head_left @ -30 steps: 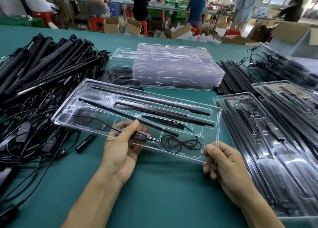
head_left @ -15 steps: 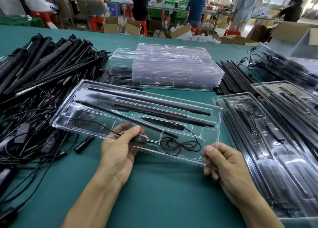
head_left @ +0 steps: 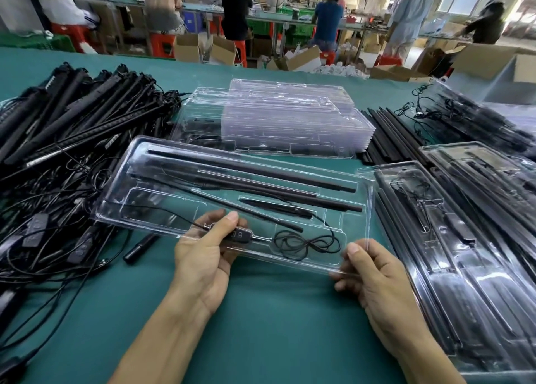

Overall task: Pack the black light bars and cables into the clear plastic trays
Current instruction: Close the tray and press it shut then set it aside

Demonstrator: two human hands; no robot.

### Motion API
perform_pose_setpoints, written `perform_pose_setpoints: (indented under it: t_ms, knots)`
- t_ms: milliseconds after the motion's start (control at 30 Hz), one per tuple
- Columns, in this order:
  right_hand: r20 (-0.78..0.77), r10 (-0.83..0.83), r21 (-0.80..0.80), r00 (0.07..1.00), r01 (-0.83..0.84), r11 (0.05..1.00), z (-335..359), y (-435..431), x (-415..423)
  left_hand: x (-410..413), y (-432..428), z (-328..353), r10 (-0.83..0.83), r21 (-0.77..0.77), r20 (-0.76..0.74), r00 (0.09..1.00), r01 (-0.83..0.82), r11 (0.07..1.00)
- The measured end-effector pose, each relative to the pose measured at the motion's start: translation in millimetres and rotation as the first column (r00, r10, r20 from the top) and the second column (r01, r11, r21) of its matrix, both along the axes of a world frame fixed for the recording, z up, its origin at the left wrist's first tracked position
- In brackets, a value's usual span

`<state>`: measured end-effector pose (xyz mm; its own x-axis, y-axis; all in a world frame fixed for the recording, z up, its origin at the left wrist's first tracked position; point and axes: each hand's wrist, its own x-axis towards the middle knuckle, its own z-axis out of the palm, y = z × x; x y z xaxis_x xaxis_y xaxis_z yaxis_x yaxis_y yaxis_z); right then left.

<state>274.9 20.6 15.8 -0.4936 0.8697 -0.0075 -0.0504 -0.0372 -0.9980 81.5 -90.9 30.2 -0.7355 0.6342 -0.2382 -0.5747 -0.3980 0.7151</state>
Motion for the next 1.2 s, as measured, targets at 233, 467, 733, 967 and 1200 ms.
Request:
perform_pose_setpoints:
  t_ms: [233,467,733,967,1200]
  knots:
    - [-0.21,-0.165,-0.235,0.964,0.114,0.965,4,-2,-6,8,0,1,-0.112,-0.025,-0.028,0.993,0.111,0.993]
    - [-0.323,-0.458,-0.476,0.828,0.276,0.835,10,-16,-24,29,9,4,0.029,-0.034,-0.013,1.0,-0.029,0.999]
    - [-0.245,-0.564,-0.407,0.789,0.444,0.798,21,-9,-24,38,22,7,0.059,-0.045,0.056,0.997,-0.057,0.997]
    - [-0.26,-0.599,-0.463,0.757,0.447,0.766,18,-4,-21,55,25,7,0.099,-0.056,0.058,0.993,-0.095,0.994]
    - [-0.275,-0.597,-0.489,0.754,0.425,0.762,16,1,-19,63,20,1,0.058,-0.004,0.026,0.998,-0.058,0.998]
